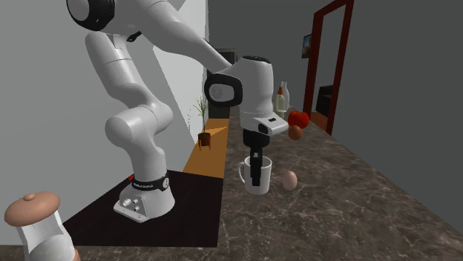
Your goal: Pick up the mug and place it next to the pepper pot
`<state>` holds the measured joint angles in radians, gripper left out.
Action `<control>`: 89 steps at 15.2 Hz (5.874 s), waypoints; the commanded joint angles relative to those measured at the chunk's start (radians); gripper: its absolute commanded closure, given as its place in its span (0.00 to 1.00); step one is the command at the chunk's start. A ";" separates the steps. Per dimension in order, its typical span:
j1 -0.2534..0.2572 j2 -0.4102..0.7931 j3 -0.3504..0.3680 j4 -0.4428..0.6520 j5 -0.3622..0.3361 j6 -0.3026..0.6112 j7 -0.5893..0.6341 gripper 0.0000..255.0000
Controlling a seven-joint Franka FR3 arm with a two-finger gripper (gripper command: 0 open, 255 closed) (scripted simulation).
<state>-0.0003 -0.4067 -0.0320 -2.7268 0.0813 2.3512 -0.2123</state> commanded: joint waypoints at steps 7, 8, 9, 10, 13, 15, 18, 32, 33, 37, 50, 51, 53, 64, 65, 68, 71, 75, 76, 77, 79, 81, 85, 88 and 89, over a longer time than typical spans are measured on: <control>0.002 0.007 0.001 -0.005 0.002 0.013 0.001 0.00; 0.002 0.007 0.001 -0.005 0.002 0.013 0.001 1.00; 0.002 0.007 0.001 -0.005 0.002 0.013 0.001 1.00; 0.002 0.007 0.001 -0.005 0.002 0.013 0.001 1.00; 0.002 0.007 0.001 -0.005 0.002 0.013 0.001 1.00; 0.002 0.007 0.001 -0.005 0.002 0.013 0.001 1.00; 0.001 -0.004 0.002 0.001 0.000 -0.004 0.003 1.00; -0.006 -0.118 0.006 0.115 -0.014 -0.232 0.023 1.00; -0.006 -0.124 0.006 0.125 -0.015 -0.247 0.024 1.00; -0.007 -0.143 0.006 0.166 -0.017 -0.307 0.028 1.00; -0.008 -0.175 0.007 0.318 -0.022 -0.491 0.041 1.00; -0.008 -0.176 0.007 0.331 -0.023 -0.505 0.041 1.00; -0.008 -0.176 0.007 0.358 -0.023 -0.532 0.043 1.00; -0.008 -0.164 0.006 0.515 -0.024 -0.677 0.052 1.00; -0.007 -0.161 0.006 0.531 -0.025 -0.690 0.052 1.00; -0.014 -0.182 -0.009 0.538 -0.033 -0.718 0.035 1.00; -0.037 -0.251 -0.055 0.493 -0.062 -0.745 -0.021 1.00; -0.069 -0.333 -0.121 0.448 -0.110 -0.784 -0.098 1.00; -0.078 -0.351 -0.138 0.440 -0.123 -0.795 -0.118 1.00; -0.086 -0.369 -0.156 0.433 -0.137 -0.805 -0.139 1.00; -0.104 -0.400 -0.192 0.423 -0.166 -0.825 -0.180 1.00; -0.122 -0.428 -0.228 0.416 -0.197 -0.844 -0.223 1.00; -0.156 -0.470 -0.305 0.418 -0.262 -0.881 -0.311 1.00; -0.179 -0.490 -0.365 0.430 -0.312 -0.905 -0.379 1.00; -0.186 -0.494 -0.386 0.437 -0.329 -0.913 -0.402 1.00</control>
<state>-0.1763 -0.8872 -0.3977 -2.2846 -0.2287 1.4442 -0.5903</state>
